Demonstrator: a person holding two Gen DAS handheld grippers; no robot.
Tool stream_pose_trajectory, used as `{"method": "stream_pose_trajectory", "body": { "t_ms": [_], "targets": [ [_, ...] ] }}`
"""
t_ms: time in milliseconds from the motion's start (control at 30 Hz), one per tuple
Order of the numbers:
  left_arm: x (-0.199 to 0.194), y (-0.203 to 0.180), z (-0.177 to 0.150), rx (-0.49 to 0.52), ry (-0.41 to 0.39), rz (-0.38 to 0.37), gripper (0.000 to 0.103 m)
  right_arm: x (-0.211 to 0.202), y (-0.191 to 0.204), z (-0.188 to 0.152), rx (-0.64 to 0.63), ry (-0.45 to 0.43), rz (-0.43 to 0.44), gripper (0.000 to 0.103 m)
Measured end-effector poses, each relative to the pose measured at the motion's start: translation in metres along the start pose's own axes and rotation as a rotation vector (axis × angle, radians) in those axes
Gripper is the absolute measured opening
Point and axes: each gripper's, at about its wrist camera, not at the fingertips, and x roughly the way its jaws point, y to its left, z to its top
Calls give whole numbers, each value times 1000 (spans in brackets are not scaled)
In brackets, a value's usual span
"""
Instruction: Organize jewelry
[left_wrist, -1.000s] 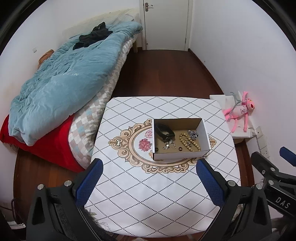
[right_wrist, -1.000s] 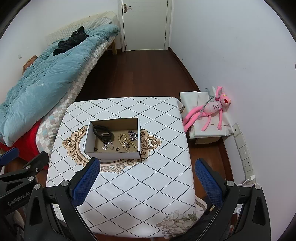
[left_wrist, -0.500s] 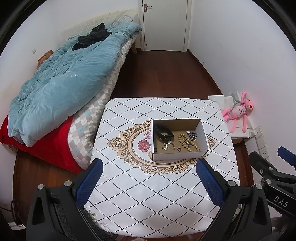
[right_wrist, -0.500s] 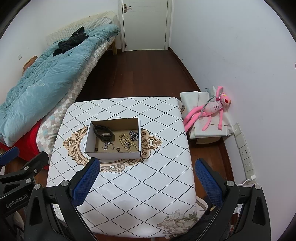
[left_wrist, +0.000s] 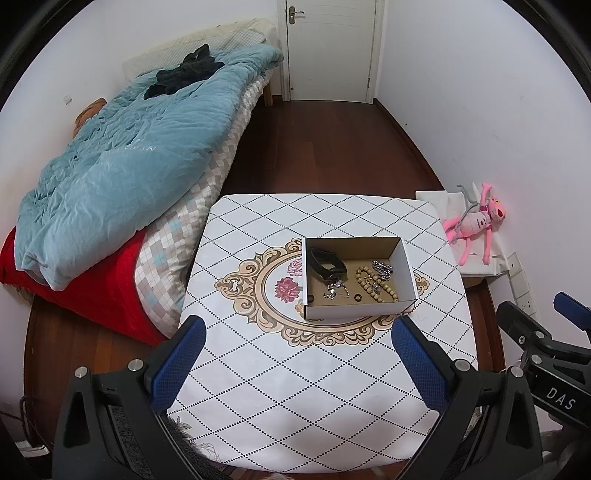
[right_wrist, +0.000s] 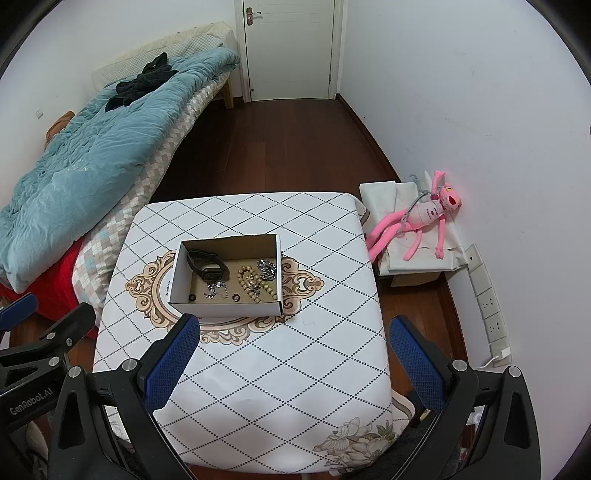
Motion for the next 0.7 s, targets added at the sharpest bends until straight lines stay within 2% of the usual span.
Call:
{"method": "stream_pose_trajectory", "body": {
  "t_ms": [700],
  "targets": [
    [-1, 0, 1, -5, -4, -7, 103, -1, -3, -1, 4, -1, -8, 103]
  ]
}}
